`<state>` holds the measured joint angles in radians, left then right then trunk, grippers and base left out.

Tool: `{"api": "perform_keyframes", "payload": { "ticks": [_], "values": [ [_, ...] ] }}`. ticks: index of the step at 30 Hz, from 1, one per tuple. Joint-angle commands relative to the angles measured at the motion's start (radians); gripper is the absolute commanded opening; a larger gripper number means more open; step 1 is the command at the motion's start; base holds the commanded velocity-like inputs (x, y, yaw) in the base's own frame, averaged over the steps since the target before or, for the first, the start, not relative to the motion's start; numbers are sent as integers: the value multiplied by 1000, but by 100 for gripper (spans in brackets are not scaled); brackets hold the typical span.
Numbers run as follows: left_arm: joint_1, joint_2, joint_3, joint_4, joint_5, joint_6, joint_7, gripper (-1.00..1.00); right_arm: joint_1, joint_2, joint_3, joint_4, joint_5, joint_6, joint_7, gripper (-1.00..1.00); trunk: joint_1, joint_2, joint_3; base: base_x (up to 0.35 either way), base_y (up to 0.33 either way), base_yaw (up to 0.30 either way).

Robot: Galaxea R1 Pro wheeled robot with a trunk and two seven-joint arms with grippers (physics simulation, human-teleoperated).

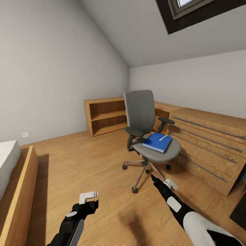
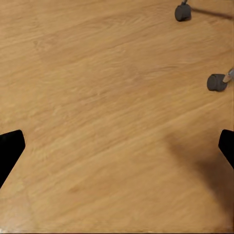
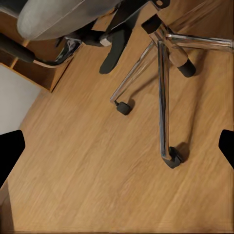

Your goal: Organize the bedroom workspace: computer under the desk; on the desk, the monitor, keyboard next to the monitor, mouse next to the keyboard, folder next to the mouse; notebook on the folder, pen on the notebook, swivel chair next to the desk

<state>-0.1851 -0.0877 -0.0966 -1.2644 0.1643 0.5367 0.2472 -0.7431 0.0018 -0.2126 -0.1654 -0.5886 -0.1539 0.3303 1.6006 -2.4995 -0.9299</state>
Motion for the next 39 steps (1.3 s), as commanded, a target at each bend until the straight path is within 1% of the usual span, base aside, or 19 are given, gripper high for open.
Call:
{"api": "perform_keyframes", "payload": {
  "ticks": [1,6,7,11,12,13,14,17,18,20,22,23,26,27,31,35,36,37,39],
  "values": [
    [-1,0,-2,-1,11,3,9,100,-1,0,-5,2,-3,-2,6,100,-1,0,-1,-182,0,0],
    [-1,0,-1,-3,11,3,9,100,-1,1,-4,3,-2,-9,5,100,-1,0,-1,-69,0,0],
    [-1,0,-1,-3,11,3,9,100,-1,1,-4,3,2,-28,4,100,-4,7,2,-16,0,0],
    [-1,0,-1,-3,10,3,10,100,2,25,-4,7,88,-141,-1,100,-20,35,15,-4,0,0],
    [-1,0,0,-3,9,2,11,100,2,31,-4,16,114,-176,-6,100,-24,42,18,-1,0,0],
    [-1,0,0,-3,8,2,12,100,2,32,-5,24,125,-194,-10,100,-27,49,21,-1,0,0],
    [-1,0,0,-4,6,-6,16,100,2,36,-5,60,149,-247,-21,100,-31,56,24,0,0,0],
    [-1,0,1,-3,5,-18,32,100,2,37,-5,106,162,-301,-29,100,-43,77,33,0,0,0],
    [-1,0,1,-3,6,-26,49,100,3,37,-5,134,167,-340,-33,100,-47,84,37,0,0,0],
    [-1,0,1,-3,6,-33,73,100,8,37,-4,151,172,-378,-35,100,-54,98,43,0,0,0],
    [-1,0,1,-2,8,-46,117,100,32,36,-4,167,185,-434,-37,100,-62,112,49,0,0,0],
    [-1,-1,1,1,9,-60,143,100,58,36,-4,172,198,-471,-38,100,-66,119,52,0,0,0],
    [3,0,1,16,11,-90,167,100,103,35,-4,177,224,-521,-39,100,-77,140,62,0,0,0],
    [11,0,1,28,11,-115,176,100,129,35,-4,179,240,-549,-40,100,-81,147,65,0,0,0],
    [39,0,0,45,11,-157,186,100,166,35,-4,181,259,-589,-41,100,-96,175,77,0,0,0],
    [101,0,-30,62,9,-186,193,100,199,37,-4,183,268,-616,-41,100,-112,203,90,0,0,0],
    [159,5,-69,90,8,-234,197,100,231,41,-4,183,273,-668,-41,100,-116,210,93,0,0,0],
    [167,5,-74,101,8,-250,198,100,237,41,-4,184,274,-682,-41,100,-119,217,96,0,0,0],
    [184,7,-82,152,8,-318,198,100,251,42,-4,184,275,-721,-41,100,-127,231,102,0,0,0]
  ]
}}
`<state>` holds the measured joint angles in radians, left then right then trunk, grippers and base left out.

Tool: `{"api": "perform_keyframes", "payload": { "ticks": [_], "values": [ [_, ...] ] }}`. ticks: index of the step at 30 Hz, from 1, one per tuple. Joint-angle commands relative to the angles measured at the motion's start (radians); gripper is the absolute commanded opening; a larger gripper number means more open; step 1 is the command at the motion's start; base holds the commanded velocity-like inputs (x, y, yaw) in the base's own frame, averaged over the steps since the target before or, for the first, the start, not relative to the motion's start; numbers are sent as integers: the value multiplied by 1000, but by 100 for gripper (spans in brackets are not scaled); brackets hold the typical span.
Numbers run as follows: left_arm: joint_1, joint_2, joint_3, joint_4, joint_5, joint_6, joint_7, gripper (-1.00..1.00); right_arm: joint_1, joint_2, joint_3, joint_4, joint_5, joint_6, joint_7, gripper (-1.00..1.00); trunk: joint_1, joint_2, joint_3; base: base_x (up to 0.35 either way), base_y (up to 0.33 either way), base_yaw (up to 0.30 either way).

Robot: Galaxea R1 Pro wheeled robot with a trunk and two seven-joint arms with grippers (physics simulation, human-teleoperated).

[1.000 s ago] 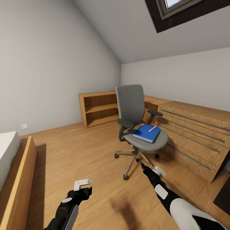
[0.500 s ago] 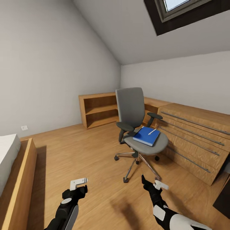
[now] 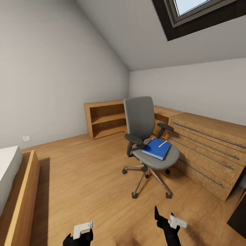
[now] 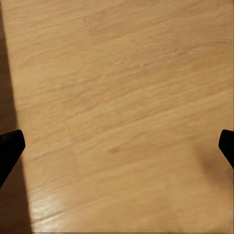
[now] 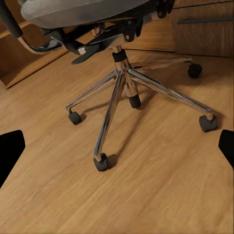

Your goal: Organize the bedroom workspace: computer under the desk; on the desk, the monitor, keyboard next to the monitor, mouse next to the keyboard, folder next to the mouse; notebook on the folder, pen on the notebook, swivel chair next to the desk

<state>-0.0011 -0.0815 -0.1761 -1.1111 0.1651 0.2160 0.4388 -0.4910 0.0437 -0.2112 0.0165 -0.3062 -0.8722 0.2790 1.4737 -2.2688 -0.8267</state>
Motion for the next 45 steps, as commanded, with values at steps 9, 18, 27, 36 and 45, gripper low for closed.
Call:
{"api": "perform_keyframes", "payload": {
  "ticks": [9,18,27,36,45],
  "values": [
    [18,3,-11,356,8,-305,2,100,31,-6,-5,4,-7,-51,8,100,-35,63,29,0,0,-19],
    [17,-3,-14,551,9,-330,-55,100,42,-6,-5,3,-5,-55,3,100,-69,126,65,0,0,-190],
    [15,-21,-16,617,6,-340,-127,100,43,0,-5,4,86,-55,2,100,-104,189,103,0,0,-218],
    [15,-20,-14,617,9,-398,-124,100,49,12,-5,5,114,-53,2,100,-138,252,141,0,0,-216],
    [15,-18,-14,617,10,-422,-123,100,51,-5,-4,4,115,-48,-76,100,-173,315,179,0,0,-208]
  ]
}}
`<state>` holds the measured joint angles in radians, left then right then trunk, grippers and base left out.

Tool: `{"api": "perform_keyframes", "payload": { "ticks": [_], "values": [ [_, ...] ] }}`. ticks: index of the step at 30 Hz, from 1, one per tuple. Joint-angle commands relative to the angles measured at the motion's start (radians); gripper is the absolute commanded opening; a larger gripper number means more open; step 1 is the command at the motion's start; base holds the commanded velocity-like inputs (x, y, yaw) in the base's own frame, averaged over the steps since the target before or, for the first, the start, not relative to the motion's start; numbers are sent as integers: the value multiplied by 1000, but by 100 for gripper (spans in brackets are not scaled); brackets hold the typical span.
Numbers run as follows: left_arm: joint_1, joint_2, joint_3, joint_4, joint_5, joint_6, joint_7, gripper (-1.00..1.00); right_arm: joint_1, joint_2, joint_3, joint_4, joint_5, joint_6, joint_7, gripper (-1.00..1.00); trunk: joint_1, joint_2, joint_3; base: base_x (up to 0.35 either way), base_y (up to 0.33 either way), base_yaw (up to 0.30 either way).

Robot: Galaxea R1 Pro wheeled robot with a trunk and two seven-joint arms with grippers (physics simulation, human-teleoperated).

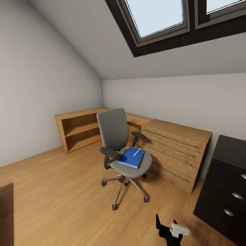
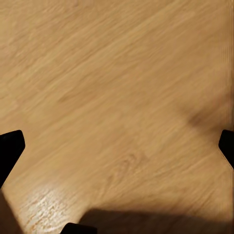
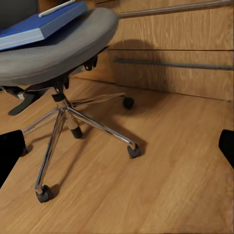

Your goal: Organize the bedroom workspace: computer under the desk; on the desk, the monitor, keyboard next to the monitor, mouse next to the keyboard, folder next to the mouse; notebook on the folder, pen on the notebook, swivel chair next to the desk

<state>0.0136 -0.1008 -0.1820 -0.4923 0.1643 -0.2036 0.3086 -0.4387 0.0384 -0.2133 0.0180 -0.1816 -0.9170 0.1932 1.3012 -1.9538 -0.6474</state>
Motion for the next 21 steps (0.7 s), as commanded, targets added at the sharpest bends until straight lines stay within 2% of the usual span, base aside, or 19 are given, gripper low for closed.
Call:
{"api": "perform_keyframes", "payload": {
  "ticks": [1,6,21],
  "values": [
    [0,1,-8,-1,11,-3,7,100,-1,-1,-1,2,-9,-1,1,100,-4,7,3,0,0,-204],
    [0,1,-8,0,11,-3,7,100,-1,-18,0,1,-8,32,-31,100,-23,42,24,0,0,-203],
    [0,-2,-8,3,13,-2,2,100,-1,-18,0,2,-6,44,-35,100,-81,147,87,0,0,-203]
  ]
}}
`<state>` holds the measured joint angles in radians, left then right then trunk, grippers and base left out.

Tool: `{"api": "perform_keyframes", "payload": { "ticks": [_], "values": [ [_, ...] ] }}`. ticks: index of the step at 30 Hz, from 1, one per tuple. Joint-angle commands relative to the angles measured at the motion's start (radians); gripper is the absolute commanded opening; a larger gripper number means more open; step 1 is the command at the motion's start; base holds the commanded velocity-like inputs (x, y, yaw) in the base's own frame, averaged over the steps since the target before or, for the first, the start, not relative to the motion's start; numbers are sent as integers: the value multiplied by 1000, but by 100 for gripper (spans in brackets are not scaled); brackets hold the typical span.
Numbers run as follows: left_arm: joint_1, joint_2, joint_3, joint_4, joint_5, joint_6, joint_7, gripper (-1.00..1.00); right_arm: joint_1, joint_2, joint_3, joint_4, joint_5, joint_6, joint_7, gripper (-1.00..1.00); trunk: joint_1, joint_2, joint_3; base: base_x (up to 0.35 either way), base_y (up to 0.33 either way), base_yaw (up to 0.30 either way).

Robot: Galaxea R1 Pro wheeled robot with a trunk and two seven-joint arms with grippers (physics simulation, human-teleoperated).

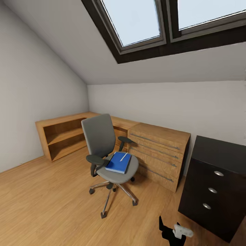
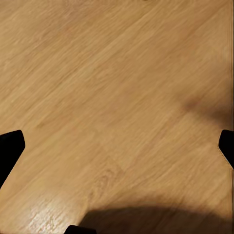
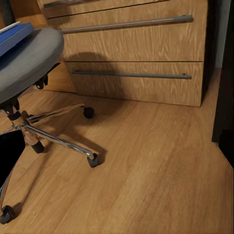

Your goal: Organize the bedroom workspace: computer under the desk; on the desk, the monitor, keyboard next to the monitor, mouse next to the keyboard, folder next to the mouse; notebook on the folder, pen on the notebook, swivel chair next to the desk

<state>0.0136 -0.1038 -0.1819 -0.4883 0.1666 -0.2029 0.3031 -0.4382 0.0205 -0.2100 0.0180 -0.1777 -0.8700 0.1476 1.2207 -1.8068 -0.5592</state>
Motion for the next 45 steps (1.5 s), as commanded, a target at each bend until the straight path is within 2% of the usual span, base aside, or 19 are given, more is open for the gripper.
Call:
{"api": "perform_keyframes", "payload": {
  "ticks": [1,28,45],
  "values": [
    [0,1,-8,-1,10,-3,7,100,-1,0,-3,2,-10,-3,10,100,-4,7,3,0,0,-204],
    [0,-2,-8,2,11,4,7,100,-1,-1,-2,2,-6,-1,11,100,-107,196,117,0,0,-234],
    [0,-2,-8,2,12,3,6,100,-1,-2,10,1,-8,40,10,100,-173,315,188,0,0,-244]
  ]
}}
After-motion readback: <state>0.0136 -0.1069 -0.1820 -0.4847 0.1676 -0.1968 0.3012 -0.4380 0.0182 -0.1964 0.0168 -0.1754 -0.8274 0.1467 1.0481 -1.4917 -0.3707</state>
